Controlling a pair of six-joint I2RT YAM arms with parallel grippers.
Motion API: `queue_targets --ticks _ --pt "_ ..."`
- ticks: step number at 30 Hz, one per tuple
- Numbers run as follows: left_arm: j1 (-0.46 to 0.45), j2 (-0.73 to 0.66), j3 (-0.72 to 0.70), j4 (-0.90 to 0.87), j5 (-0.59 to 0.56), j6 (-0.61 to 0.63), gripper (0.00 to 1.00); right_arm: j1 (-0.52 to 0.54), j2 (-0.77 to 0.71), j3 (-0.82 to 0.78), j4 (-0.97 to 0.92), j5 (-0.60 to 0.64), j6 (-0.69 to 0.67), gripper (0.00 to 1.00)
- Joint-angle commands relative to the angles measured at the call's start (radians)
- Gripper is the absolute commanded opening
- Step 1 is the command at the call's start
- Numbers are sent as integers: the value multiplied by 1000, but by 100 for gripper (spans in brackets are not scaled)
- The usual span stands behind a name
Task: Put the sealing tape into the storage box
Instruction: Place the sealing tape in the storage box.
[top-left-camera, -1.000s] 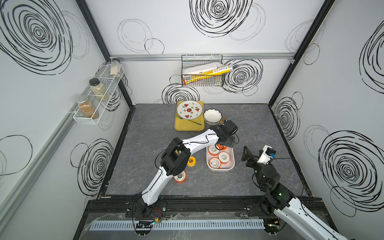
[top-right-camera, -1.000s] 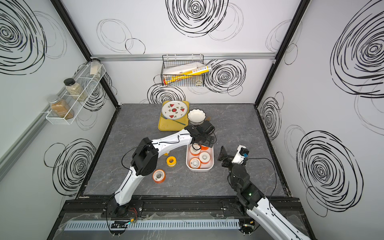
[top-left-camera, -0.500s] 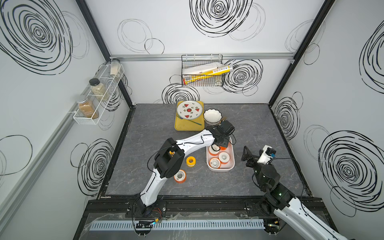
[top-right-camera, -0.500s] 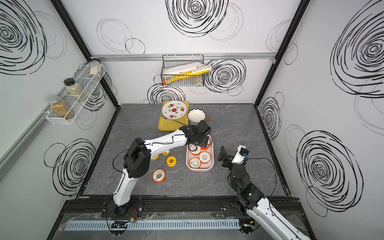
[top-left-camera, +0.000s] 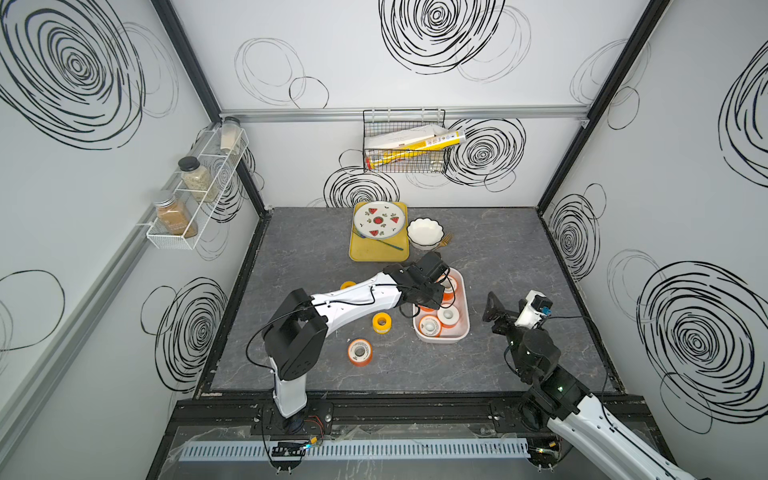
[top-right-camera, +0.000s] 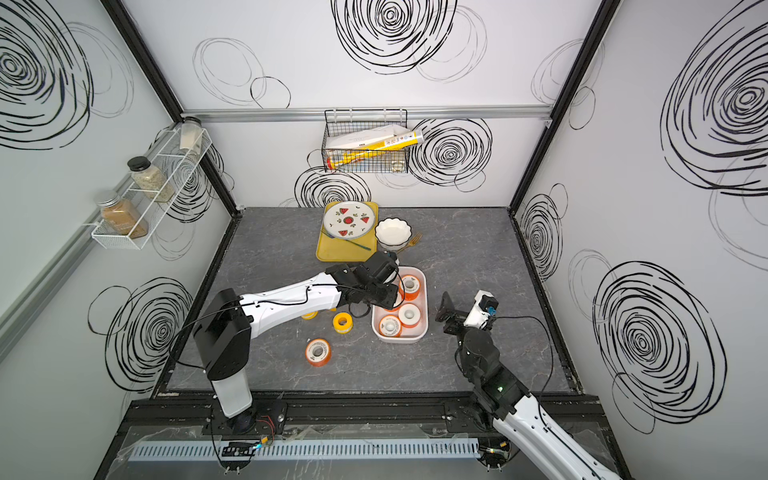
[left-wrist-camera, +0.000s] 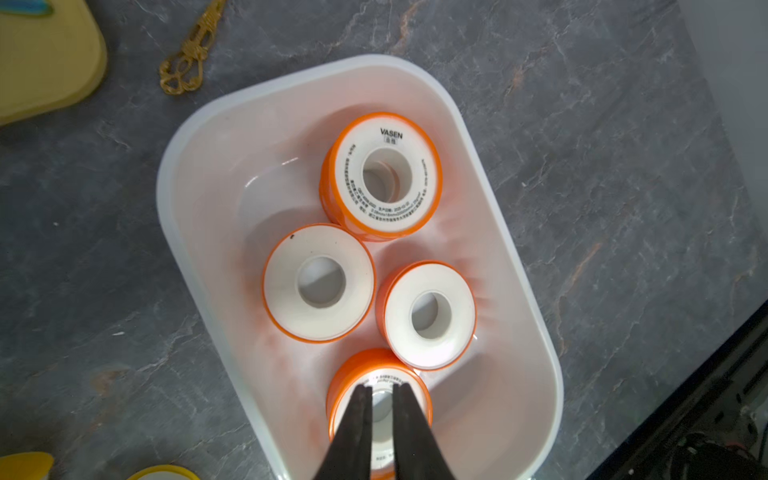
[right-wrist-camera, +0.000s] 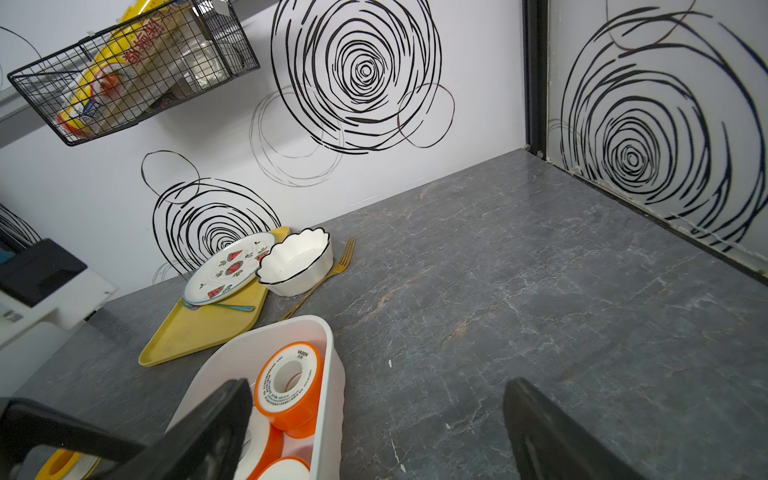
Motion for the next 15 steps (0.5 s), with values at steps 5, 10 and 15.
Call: queue_targets --ticks 5,10,15 --pt "-7 96 40 59 51 -3 9 -2 -14 -10 -15 18 10 99" --pt "-11 151 79 67 65 -9 8 -2 -14 -9 -15 19 10 99" --pt "-13 194 112 78 80 -16 8 -2 -13 -9 -14 20 10 99"
